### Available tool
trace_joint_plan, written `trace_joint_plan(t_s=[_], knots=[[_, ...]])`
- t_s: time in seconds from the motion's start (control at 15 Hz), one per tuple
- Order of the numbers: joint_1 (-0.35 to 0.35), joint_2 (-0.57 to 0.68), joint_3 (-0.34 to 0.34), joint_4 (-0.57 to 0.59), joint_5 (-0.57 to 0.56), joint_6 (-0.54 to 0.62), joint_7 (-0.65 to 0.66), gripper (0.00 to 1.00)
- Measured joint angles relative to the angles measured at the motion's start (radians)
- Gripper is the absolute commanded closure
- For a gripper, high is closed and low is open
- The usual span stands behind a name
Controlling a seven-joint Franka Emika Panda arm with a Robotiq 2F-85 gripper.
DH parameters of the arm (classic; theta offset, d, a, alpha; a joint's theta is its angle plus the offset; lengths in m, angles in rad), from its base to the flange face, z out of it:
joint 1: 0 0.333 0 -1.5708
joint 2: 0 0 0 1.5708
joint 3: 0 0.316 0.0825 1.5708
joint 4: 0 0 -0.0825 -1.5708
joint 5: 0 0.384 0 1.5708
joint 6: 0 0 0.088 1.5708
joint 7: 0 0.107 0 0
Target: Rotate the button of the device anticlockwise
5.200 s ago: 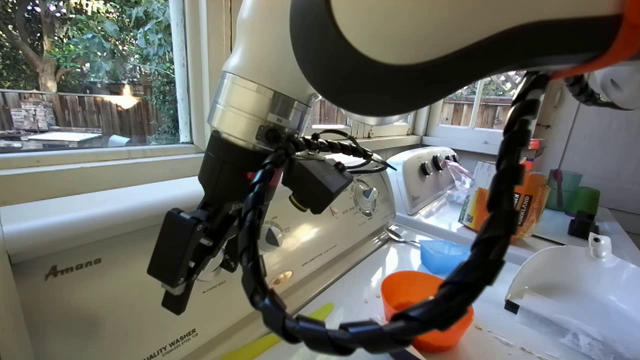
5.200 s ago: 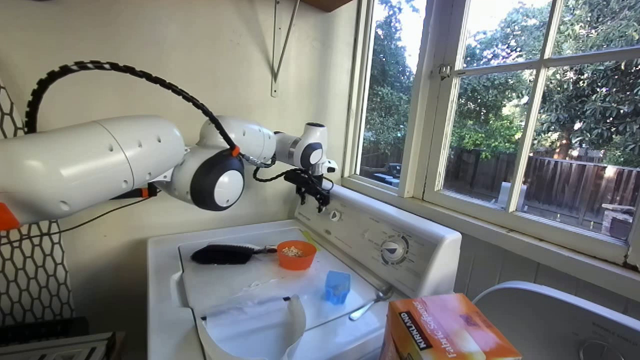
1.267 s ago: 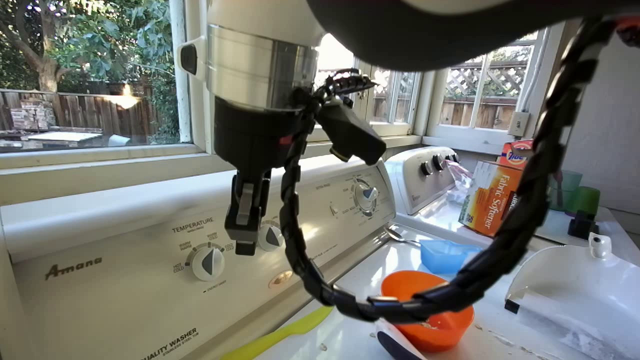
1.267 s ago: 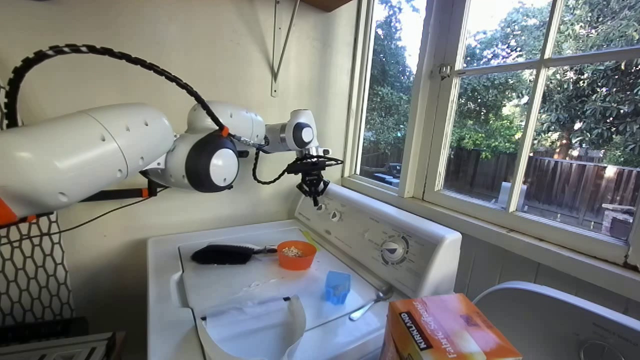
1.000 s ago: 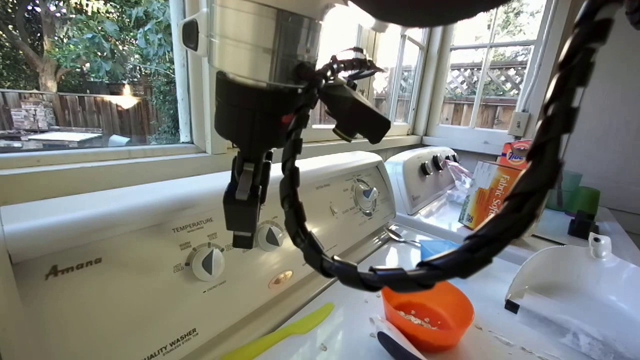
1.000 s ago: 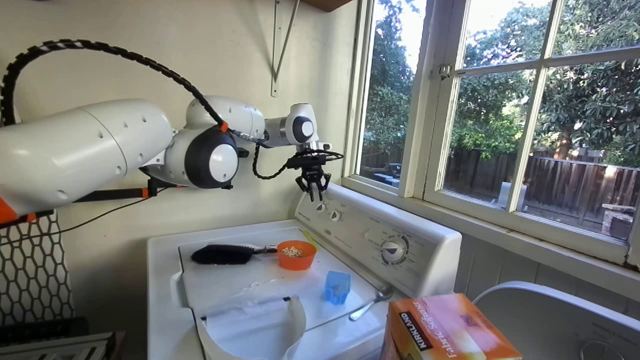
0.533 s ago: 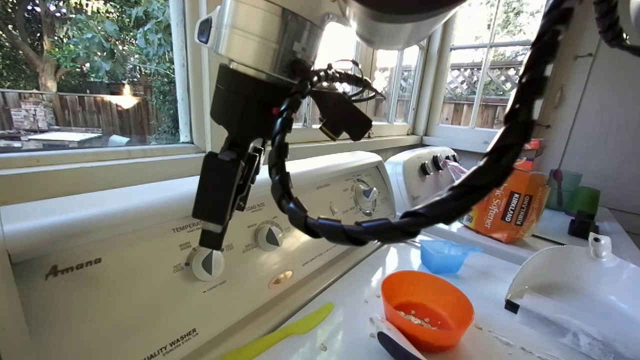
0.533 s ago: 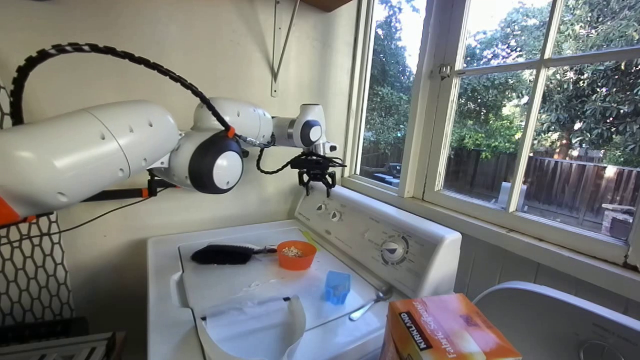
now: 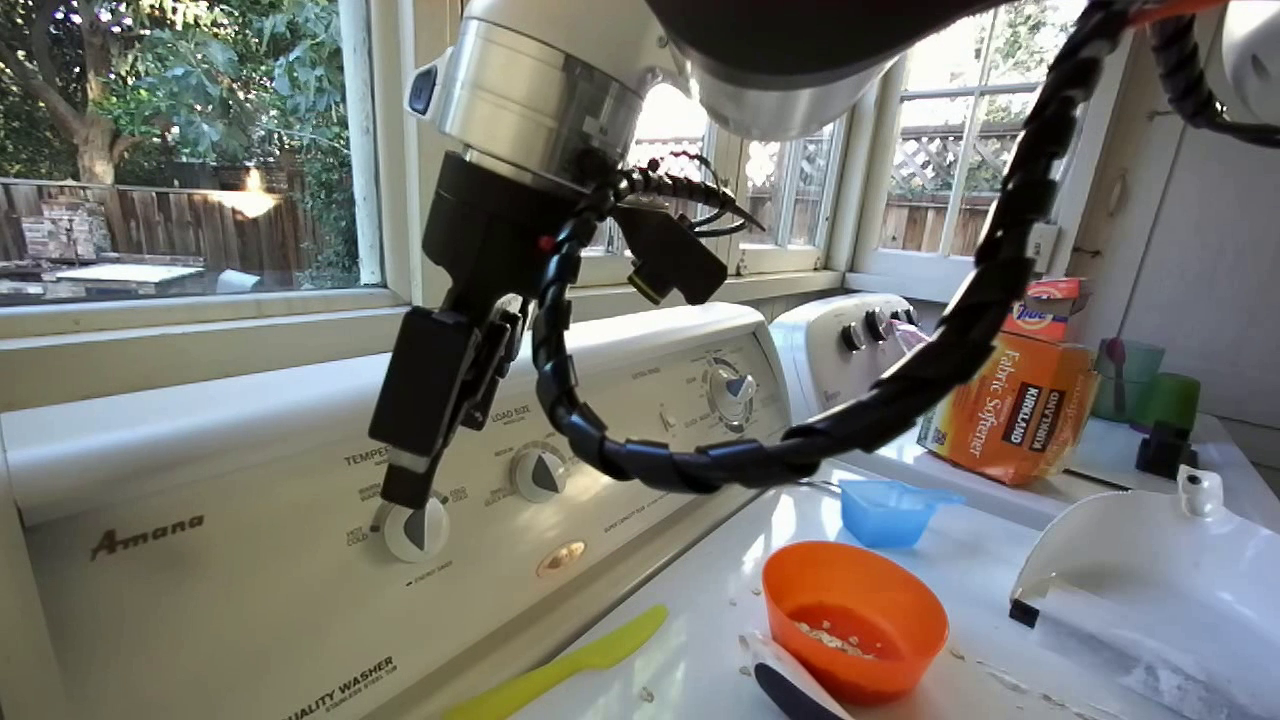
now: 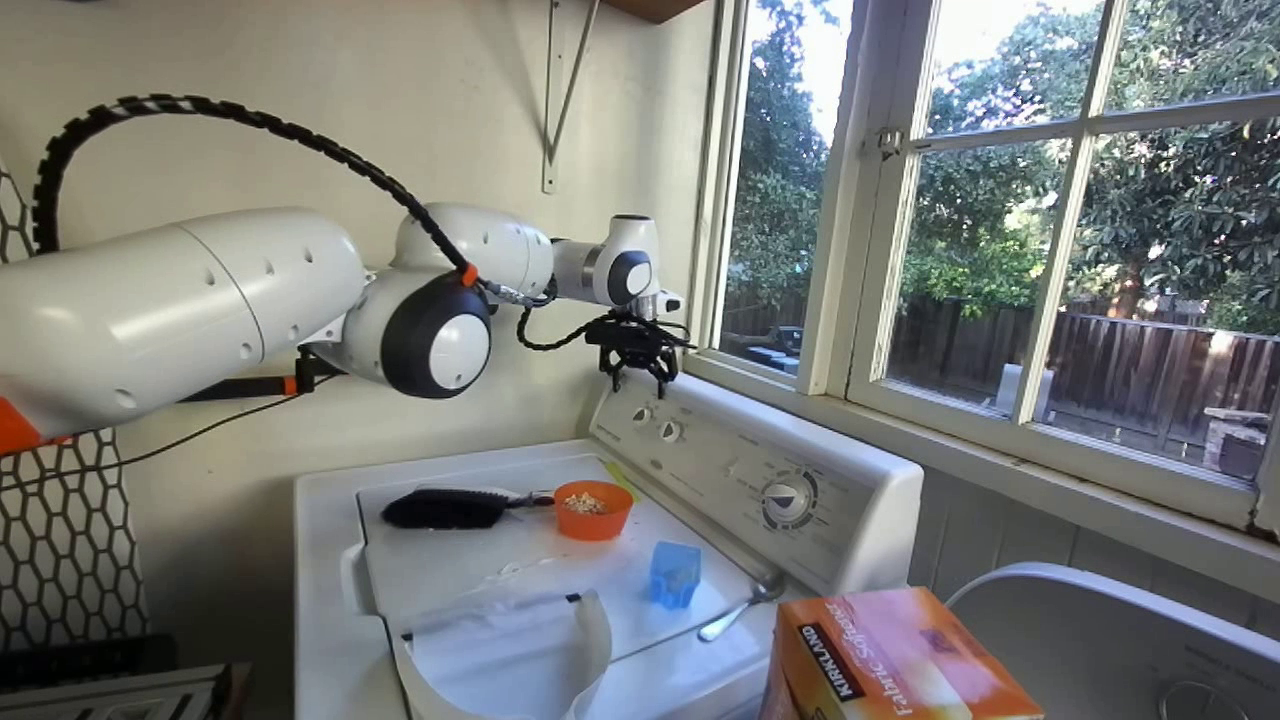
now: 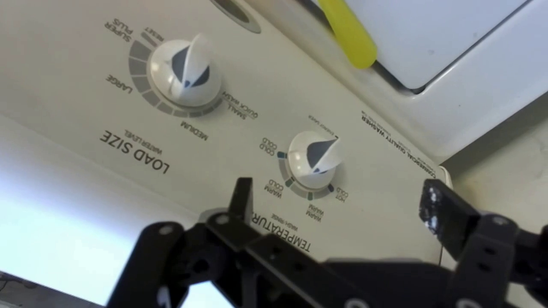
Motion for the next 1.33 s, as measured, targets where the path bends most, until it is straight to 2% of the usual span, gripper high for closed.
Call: trace_joint_plan(t_s=[0.2,0.73,1.07,1.33], knots=[[0.004,0.000,-0.013,0.000,-0.006,0.000,0.059,0.00],[0.033,0.001,-0.030,0.000,-0.006,0.000,0.362,0.00],[0.035,0.017,-0.040,-0.001,-0.004,0.000,0.478,0.00],[0.027,0.041,-0.040,-0.001,-0.002,0.052,0.543,0.00]])
